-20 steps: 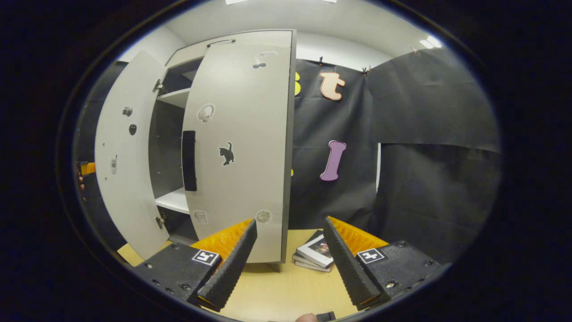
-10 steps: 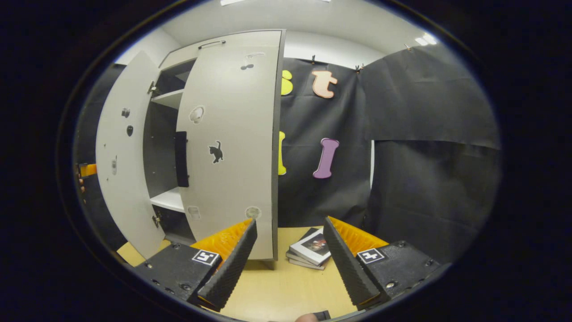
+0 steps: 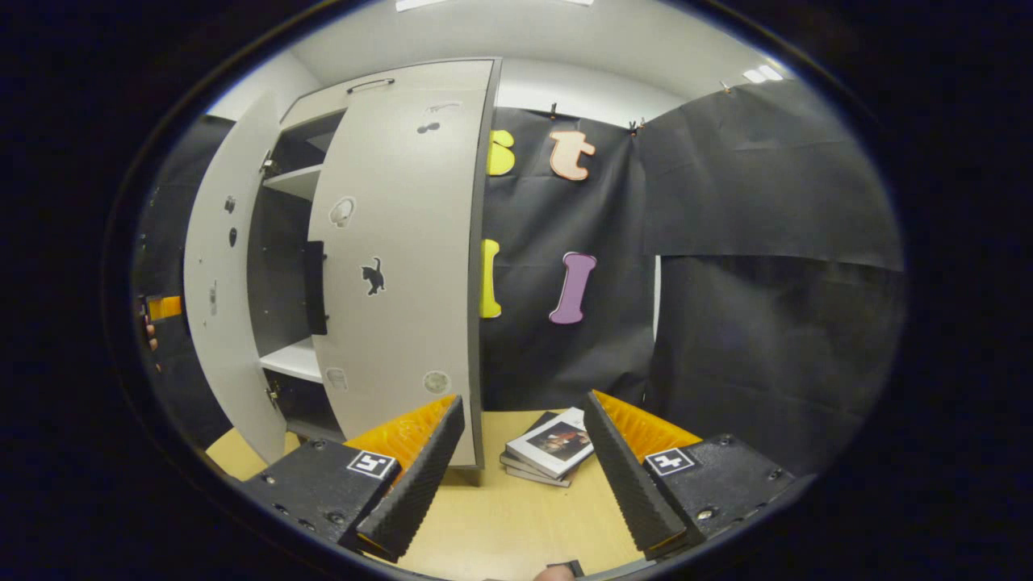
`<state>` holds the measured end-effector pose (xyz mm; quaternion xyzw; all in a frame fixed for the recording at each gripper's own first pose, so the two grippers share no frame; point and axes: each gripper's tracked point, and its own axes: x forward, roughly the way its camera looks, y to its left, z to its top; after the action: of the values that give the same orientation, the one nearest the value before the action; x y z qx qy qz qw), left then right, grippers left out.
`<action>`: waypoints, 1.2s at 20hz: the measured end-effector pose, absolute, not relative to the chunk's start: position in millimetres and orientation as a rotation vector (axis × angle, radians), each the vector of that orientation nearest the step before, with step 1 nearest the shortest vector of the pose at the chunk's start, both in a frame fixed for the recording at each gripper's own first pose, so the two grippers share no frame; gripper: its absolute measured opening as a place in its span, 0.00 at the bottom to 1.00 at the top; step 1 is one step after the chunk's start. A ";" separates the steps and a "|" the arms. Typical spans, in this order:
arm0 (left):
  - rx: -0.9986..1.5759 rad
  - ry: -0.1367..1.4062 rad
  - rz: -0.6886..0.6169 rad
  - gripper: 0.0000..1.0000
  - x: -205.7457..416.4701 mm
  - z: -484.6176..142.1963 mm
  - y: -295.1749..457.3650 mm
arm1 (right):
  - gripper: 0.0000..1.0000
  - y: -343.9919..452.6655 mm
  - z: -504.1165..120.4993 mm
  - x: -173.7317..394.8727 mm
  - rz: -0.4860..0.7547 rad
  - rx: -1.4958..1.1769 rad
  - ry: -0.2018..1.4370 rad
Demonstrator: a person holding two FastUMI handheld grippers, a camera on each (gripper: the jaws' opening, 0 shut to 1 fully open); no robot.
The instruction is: Grasp the bottle in the cabinet with the left hand and place it on the coaster, then close the right door with the right hand and the left door with the left hand.
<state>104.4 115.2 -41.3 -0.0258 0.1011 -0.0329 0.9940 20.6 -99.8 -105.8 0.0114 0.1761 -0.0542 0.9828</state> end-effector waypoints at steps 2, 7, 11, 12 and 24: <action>-0.058 0.200 -0.088 1.00 107.8 -41.6 105.5 | 0.95 -107.8 -105.2 20.0 -0.124 0.028 0.353; -0.038 0.199 -0.143 1.00 123.5 -42.7 74.0 | 0.95 -116.0 -104.1 16.8 -0.141 0.019 0.346; -0.013 0.184 -0.184 1.00 134.5 -41.0 51.2 | 0.95 -119.7 -102.3 12.9 -0.147 0.002 0.339; -0.007 0.185 -0.191 1.00 136.0 -40.5 46.4 | 0.98 -119.8 -101.7 12.6 -0.146 0.000 0.338; 0.049 0.127 -0.162 1.00 124.7 -11.2 35.6 | 0.95 -100.5 -65.1 25.8 -0.083 0.008 0.265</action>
<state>124.7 35.6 -11.2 0.0245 0.0635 -0.0807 0.9944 25.8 -100.5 -65.1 0.0040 0.1321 -0.0411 0.9904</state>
